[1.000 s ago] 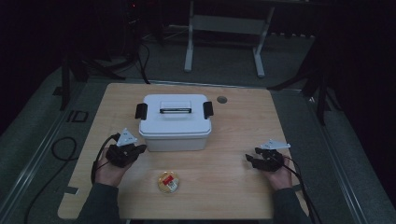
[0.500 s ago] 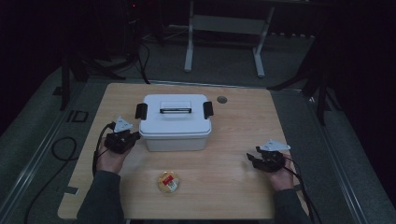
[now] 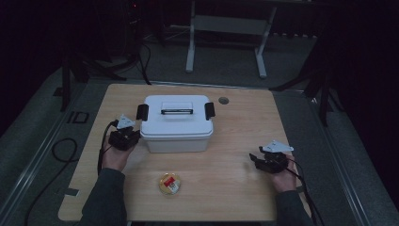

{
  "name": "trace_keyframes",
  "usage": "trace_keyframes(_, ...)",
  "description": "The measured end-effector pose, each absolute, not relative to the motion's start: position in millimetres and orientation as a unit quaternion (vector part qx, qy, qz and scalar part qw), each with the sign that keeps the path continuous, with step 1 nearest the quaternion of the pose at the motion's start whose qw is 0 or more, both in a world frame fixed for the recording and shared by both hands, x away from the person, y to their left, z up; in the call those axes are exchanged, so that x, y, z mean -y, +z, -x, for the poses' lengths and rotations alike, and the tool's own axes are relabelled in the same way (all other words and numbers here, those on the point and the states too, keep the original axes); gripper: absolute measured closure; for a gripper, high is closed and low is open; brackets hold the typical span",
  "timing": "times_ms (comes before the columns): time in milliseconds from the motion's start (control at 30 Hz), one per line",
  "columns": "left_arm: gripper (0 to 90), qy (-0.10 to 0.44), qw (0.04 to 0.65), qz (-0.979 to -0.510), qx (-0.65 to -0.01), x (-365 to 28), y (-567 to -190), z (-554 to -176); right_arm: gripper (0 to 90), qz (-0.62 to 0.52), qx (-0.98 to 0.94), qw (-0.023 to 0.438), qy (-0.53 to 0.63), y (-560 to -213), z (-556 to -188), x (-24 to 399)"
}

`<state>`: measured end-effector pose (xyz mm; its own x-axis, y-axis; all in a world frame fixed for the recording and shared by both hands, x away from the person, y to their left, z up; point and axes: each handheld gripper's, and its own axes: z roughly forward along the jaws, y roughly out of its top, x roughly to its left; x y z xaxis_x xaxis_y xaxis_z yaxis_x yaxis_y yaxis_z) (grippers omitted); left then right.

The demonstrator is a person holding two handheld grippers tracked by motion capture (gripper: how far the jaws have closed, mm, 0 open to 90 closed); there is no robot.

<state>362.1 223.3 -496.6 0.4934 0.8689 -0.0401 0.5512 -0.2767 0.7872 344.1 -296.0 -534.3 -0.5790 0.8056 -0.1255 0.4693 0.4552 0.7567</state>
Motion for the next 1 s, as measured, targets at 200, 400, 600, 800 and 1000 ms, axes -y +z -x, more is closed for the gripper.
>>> trace_keyframes(200, 90.0, 0.2, 0.403, -0.77, -0.453, -222, -501, -368, 45.3, -0.388, -0.819, 0.243, 0.347, -535, -344, 295)
trace_keyframes(400, 90.0, 0.202, 0.39, -0.78, -0.445, -211, -499, -377, 45.2, -0.387, -0.819, 0.24, 0.349, -535, -345, 295)
trace_keyframes(600, 90.0, 0.197, 0.395, -0.784, -0.437, -198, -496, -384, 45.2, -0.383, -0.82, 0.241, 0.351, -533, -345, 293)
trace_keyframes(800, 90.0, 0.188, 0.402, -0.788, -0.427, -185, -496, -385, 45.3, -0.377, -0.821, 0.242, 0.355, -528, -348, 288)
trace_keyframes(1000, 90.0, 0.184, 0.403, -0.795, -0.415, -174, -497, -381, 45.2, -0.373, -0.821, 0.241, 0.358, -525, -353, 282)
